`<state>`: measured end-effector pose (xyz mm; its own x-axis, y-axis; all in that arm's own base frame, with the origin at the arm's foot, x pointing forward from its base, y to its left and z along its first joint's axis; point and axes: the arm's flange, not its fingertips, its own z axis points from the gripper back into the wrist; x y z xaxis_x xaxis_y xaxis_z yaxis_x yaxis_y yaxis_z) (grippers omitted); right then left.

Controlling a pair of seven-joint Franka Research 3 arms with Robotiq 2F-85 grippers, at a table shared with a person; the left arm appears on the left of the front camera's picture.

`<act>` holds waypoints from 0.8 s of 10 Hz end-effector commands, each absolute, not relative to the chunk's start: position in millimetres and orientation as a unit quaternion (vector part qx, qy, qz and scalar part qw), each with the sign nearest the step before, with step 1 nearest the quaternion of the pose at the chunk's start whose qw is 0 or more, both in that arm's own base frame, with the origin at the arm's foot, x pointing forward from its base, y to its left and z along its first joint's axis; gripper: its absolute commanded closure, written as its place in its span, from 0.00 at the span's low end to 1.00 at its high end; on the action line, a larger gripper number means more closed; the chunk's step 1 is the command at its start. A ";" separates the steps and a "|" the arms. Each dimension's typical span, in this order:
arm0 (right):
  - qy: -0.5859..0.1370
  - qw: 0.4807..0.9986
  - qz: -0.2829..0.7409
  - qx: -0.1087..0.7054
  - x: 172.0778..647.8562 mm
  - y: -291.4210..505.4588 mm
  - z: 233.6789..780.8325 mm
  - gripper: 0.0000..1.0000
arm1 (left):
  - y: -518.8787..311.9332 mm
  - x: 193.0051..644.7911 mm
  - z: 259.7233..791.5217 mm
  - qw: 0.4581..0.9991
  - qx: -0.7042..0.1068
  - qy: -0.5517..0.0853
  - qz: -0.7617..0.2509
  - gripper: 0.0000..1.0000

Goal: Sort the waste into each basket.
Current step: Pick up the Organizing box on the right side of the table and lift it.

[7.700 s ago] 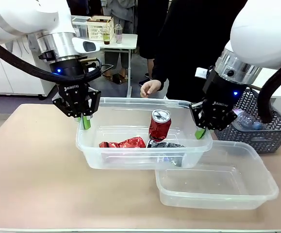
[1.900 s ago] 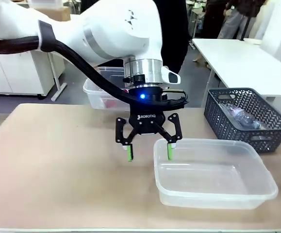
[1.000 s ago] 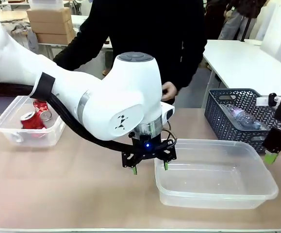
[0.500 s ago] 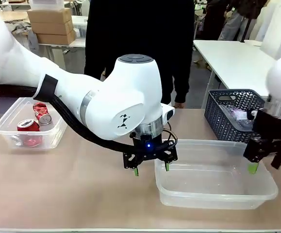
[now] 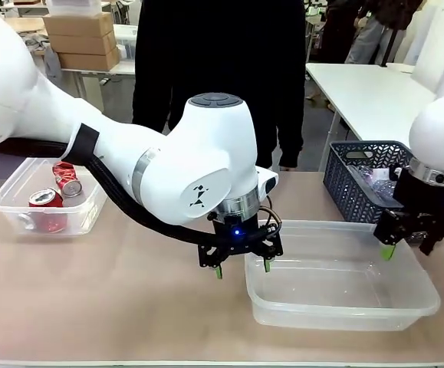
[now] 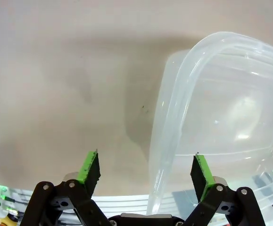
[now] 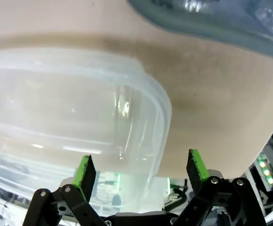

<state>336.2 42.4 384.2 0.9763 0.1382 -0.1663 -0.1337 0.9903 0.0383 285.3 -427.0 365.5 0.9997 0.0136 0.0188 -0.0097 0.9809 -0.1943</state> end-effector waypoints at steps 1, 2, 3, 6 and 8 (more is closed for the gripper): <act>0.065 0.996 0.054 0.007 262.6 28.7 318.5 0.00 | -426.0 289.0 367.1 0.995 -0.103 -0.011 -0.002 0.00; 0.074 0.995 0.061 0.012 259.7 27.9 308.3 0.00 | -425.6 288.7 368.7 0.994 -0.106 -0.019 -0.004 0.42; 0.086 0.994 0.071 0.015 254.4 26.5 299.7 0.40 | -425.3 287.4 370.8 0.994 -0.110 -0.023 -0.007 0.59; 0.077 0.996 0.052 -0.006 253.3 22.4 310.4 1.00 | -425.6 287.9 370.9 0.994 -0.108 -0.024 -0.002 1.00; 0.079 0.995 0.054 -0.004 253.9 23.9 309.3 1.00 | -425.3 288.0 371.1 0.994 -0.106 -0.027 0.003 0.95</act>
